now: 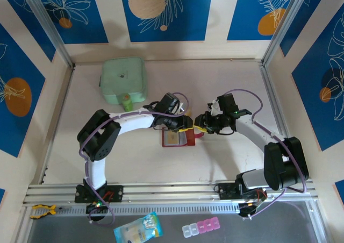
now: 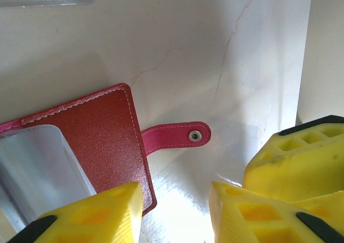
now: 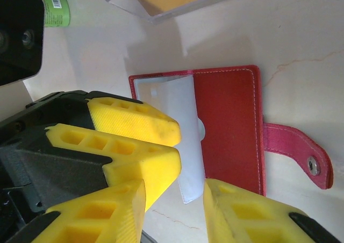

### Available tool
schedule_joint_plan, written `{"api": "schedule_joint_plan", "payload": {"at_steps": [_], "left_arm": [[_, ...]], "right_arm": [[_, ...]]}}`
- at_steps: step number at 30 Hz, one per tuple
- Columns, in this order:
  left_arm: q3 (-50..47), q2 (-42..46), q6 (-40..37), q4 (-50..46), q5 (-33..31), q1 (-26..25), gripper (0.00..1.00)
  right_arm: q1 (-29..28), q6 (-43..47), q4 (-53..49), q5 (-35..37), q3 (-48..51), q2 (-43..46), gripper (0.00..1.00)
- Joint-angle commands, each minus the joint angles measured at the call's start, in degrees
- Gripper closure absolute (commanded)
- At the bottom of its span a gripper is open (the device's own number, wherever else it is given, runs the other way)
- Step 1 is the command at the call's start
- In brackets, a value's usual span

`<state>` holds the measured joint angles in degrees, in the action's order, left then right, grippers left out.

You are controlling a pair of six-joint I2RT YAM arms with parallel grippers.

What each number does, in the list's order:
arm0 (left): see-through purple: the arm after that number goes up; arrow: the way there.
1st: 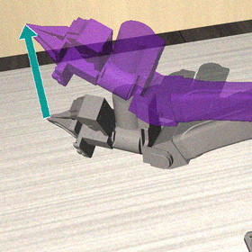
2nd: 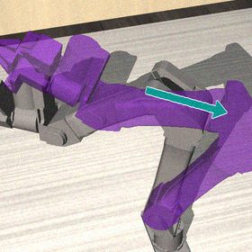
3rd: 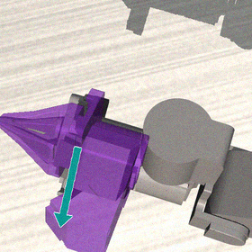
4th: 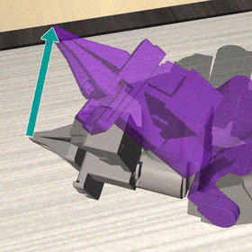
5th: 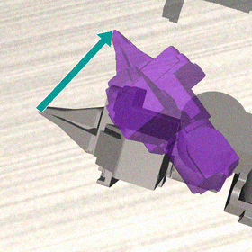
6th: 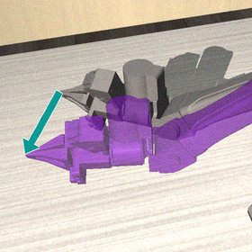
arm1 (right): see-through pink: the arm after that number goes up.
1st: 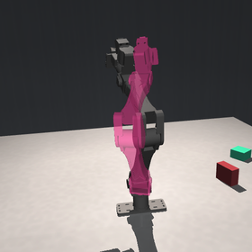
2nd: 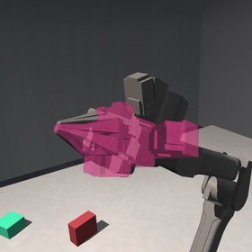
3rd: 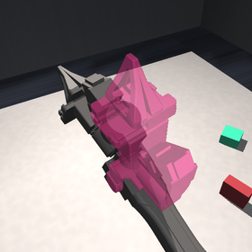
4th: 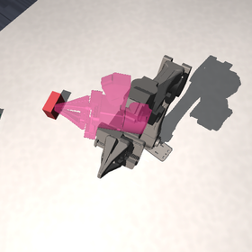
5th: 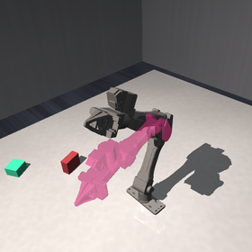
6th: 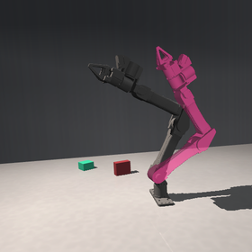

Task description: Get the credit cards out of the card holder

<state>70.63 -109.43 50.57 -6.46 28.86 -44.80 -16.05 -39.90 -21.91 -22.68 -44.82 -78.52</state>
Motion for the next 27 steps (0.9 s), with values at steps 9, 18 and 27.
{"api": "schedule_joint_plan", "payload": {"at_steps": [9, 18, 27], "left_arm": [[3.6, 2.2, -1.6, 0.4, -0.2, 0.5, 0.62], [6.8, 2.7, -3.8, -2.7, -0.5, 1.1, 0.62], [6.2, 3.2, -4.0, -2.9, -0.5, 1.6, 0.64]], "right_arm": [[-2.2, -0.4, -1.5, -2.0, 0.1, 1.0, 0.65], [-2.4, -0.2, -2.5, -0.9, -0.3, 2.2, 0.65], [-2.1, 0.3, -5.1, 3.5, -0.8, 5.3, 0.65]]}}
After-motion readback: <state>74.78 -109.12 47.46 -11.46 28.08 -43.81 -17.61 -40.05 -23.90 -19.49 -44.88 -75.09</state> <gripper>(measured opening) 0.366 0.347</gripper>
